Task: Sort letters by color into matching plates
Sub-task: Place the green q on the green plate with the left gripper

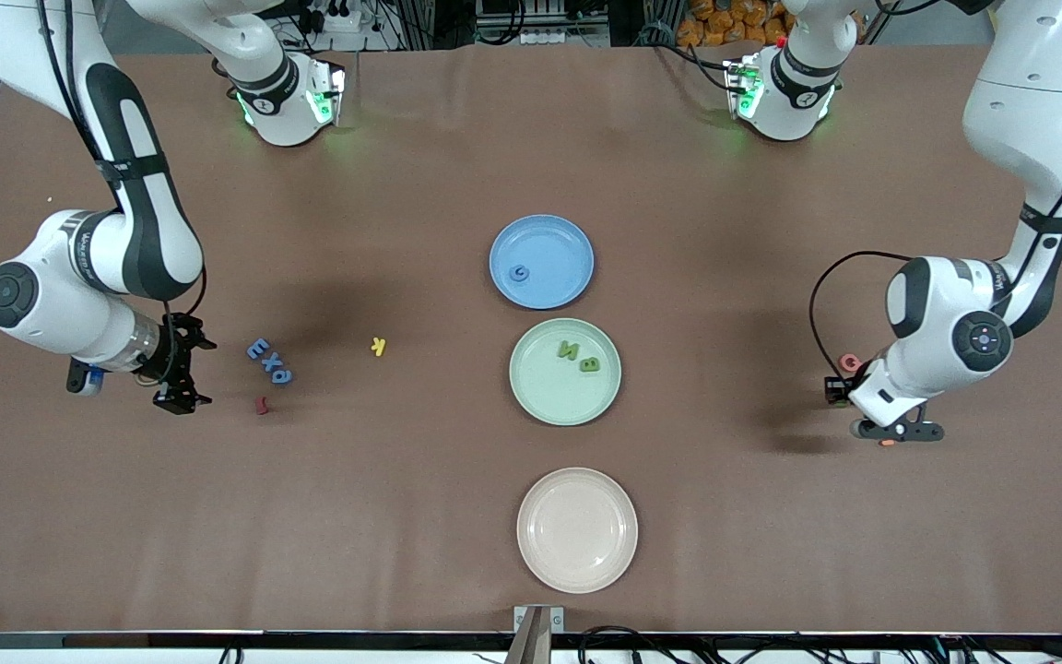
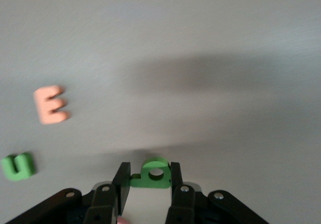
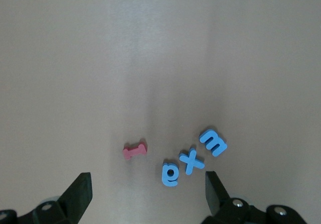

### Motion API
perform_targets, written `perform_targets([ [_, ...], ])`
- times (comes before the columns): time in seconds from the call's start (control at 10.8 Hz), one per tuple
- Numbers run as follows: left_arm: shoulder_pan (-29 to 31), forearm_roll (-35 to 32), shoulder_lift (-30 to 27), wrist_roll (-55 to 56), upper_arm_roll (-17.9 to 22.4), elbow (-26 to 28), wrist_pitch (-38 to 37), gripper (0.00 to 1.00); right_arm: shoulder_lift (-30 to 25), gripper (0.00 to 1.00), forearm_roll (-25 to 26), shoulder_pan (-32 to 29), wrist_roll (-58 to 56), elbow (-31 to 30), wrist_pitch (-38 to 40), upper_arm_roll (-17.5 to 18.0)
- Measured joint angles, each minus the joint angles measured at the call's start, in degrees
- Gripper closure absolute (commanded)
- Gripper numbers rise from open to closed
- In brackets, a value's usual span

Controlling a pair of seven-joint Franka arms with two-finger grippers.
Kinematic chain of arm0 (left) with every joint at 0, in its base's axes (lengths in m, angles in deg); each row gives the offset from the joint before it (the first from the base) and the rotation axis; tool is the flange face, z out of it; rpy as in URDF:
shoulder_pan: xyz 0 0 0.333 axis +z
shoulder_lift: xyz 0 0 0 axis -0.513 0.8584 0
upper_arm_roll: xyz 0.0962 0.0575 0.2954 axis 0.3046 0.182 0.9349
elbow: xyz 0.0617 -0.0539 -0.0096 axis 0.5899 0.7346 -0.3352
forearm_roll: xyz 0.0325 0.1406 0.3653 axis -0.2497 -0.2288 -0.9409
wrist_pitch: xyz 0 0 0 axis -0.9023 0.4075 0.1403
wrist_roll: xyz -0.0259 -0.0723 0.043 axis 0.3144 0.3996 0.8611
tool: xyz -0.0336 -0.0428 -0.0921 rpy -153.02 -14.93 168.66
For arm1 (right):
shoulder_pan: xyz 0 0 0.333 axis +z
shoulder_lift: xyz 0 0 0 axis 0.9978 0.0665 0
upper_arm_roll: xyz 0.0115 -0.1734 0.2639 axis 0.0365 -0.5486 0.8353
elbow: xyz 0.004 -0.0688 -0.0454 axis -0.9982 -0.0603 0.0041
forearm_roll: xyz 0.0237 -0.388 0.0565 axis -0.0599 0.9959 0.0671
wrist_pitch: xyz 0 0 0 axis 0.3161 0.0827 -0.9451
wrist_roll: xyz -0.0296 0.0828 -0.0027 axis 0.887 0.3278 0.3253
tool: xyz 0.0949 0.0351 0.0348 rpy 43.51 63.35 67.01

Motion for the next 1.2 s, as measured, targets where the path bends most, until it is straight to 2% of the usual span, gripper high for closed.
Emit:
perform_targets([
  [0.18, -4.1, 0.0, -0.4, 0.2, -0.3, -1.6, -0.7, 1.00, 0.0, 0.00, 0.0, -0.5, -5.6, 0.0, 0.1, -0.1],
  [0.46, -7.7, 0.0, -0.5, 0.1, -4.2, -3.5, -0.8, 1.00, 0.0, 0.00, 0.0, -2.0, -8.6, 0.0, 2.6, -0.3],
  [0.55, -10.0, 1.0, -0.5, 0.4, -4.6, -4.5, -0.8, 1.00, 0.0, 0.00, 0.0, -2.2, -8.6, 0.0, 3.0, -0.4],
  [0.74, -15.1, 7.2, -0.2, 1.1, -4.7, -6.6, -0.8, 1.00, 0.0, 0.00, -0.1, -2.2, -8.2, 0.0, 3.7, -0.3],
  [0.92, -19.8, 9.8, 0.9, 6.4, -4.7, -8.6, -0.8, 1.00, 0.0, 0.00, -0.5, -2.2, -3.3, 0.0, 3.8, -0.2],
  [1.2, -26.5, 9.9, 5.4, 14.7, -4.5, -15.1, -0.7, 1.00, -0.1, 0.00, -0.6, -1.4, 11.6, 0.1, 3.3, 0.1],
])
